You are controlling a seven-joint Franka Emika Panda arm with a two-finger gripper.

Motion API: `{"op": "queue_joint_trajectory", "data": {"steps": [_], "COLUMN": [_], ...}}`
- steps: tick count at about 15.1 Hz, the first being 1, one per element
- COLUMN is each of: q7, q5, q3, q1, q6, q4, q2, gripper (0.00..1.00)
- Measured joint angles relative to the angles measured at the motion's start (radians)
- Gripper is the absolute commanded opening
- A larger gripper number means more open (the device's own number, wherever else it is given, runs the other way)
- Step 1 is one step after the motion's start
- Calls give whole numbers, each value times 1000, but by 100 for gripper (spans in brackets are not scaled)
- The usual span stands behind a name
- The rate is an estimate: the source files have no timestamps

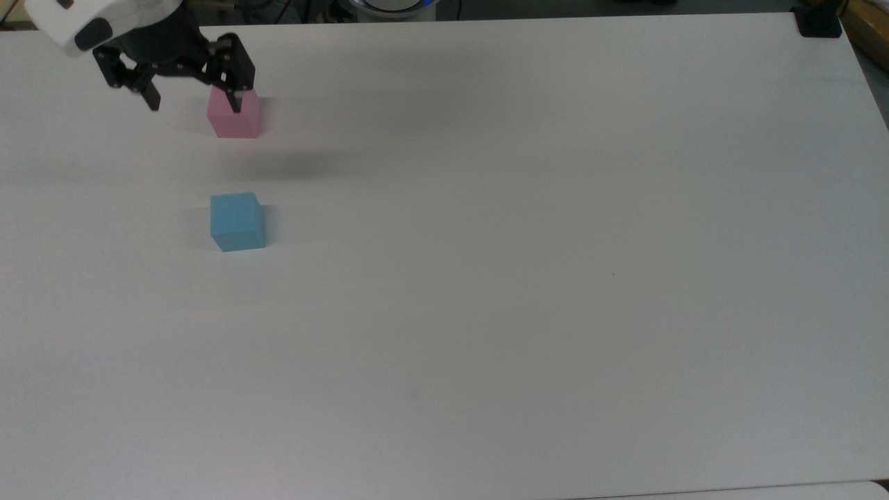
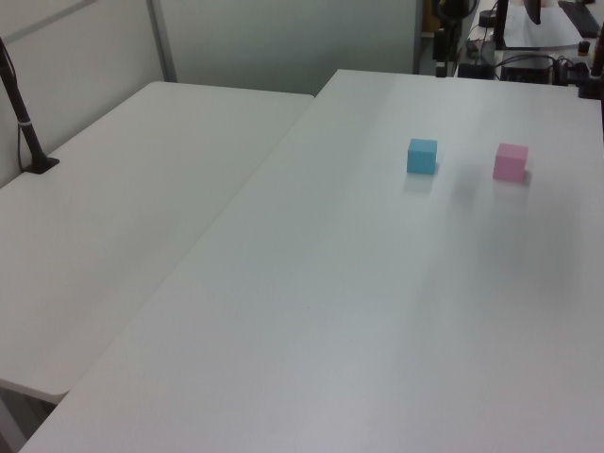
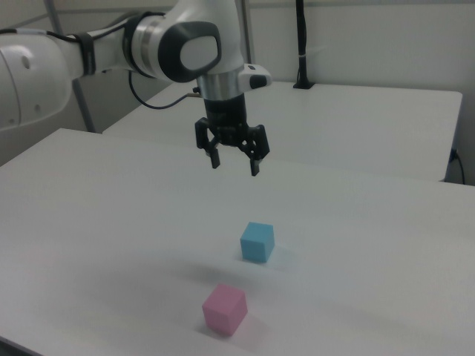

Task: Put blue cube on pink cube
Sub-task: 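Lower the gripper around the light-blue cube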

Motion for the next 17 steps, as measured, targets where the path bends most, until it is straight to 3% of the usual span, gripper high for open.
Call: {"op": "queue_joint_trajectory", "data": {"steps": [5,12,17], "q7": [-7,-14,-24], "q5": [-4,-33,-34], "q3": [0,5,5], "q1": [0,0,0], "q6": [135,413,444], "q4": [-54,-296,-322], "q2": [30,37,65], "gripper": [100,100,100]}}
